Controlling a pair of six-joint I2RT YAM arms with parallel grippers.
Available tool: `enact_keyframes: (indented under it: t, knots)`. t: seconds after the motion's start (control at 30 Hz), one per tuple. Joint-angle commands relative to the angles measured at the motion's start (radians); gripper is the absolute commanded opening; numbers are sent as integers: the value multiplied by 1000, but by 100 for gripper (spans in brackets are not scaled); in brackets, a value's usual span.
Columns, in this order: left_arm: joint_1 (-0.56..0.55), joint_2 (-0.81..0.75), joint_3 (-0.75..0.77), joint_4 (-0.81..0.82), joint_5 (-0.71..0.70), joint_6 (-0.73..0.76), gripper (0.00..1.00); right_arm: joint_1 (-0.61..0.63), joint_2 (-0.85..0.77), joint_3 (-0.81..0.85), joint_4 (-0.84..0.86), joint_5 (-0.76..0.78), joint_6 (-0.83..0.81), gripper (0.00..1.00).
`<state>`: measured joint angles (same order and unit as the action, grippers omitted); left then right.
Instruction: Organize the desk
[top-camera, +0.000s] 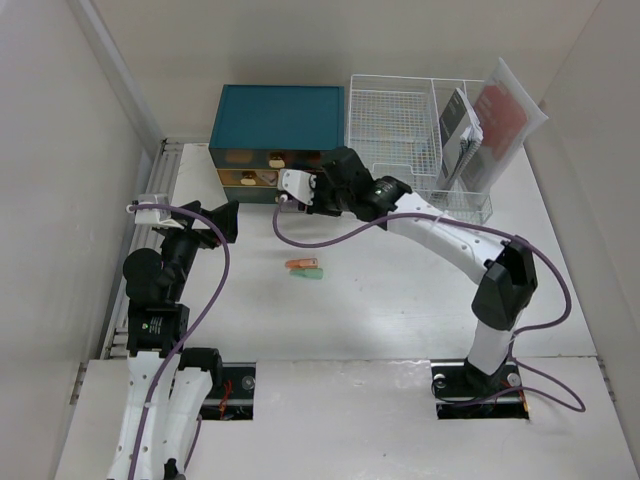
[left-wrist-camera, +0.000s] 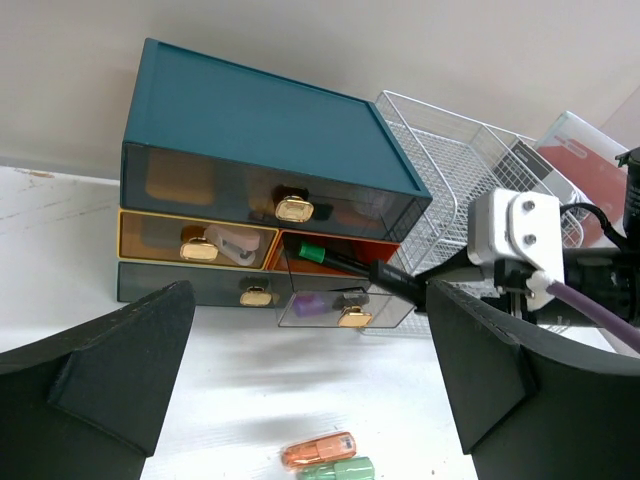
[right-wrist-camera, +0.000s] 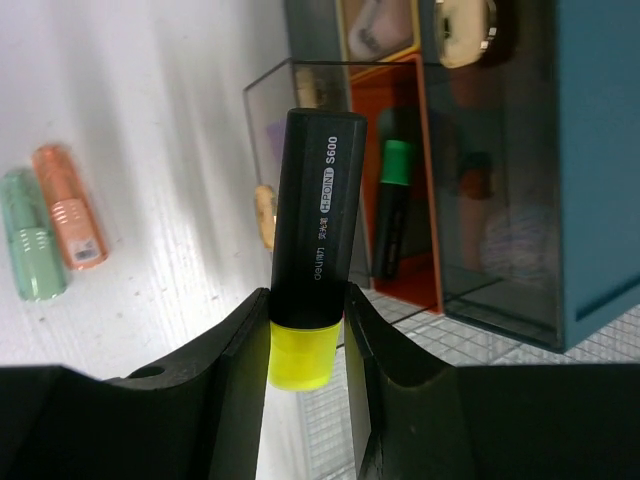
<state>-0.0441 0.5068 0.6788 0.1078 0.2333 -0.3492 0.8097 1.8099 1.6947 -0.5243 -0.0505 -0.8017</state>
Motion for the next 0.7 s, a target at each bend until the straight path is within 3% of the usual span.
enact_keyframes:
  t: [0.0, 0.23, 0.4, 0.57, 0.67]
  knots:
    - [-3, -11, 1, 56, 15, 3, 100, 13, -20, 40, 101, 75, 30, 17]
    - [-3, -11, 1, 56, 15, 3, 100, 13, 100, 101, 188, 250, -25, 18]
    - [-3, -11, 1, 56, 6, 3, 100, 3, 166, 163, 188, 270, -25, 24]
    - [-3, -11, 1, 56, 6, 3, 100, 3, 203, 186, 188, 291, -25, 49]
    - [-3, -11, 1, 56, 6, 3, 100, -6, 203, 186, 188, 302, -25, 58]
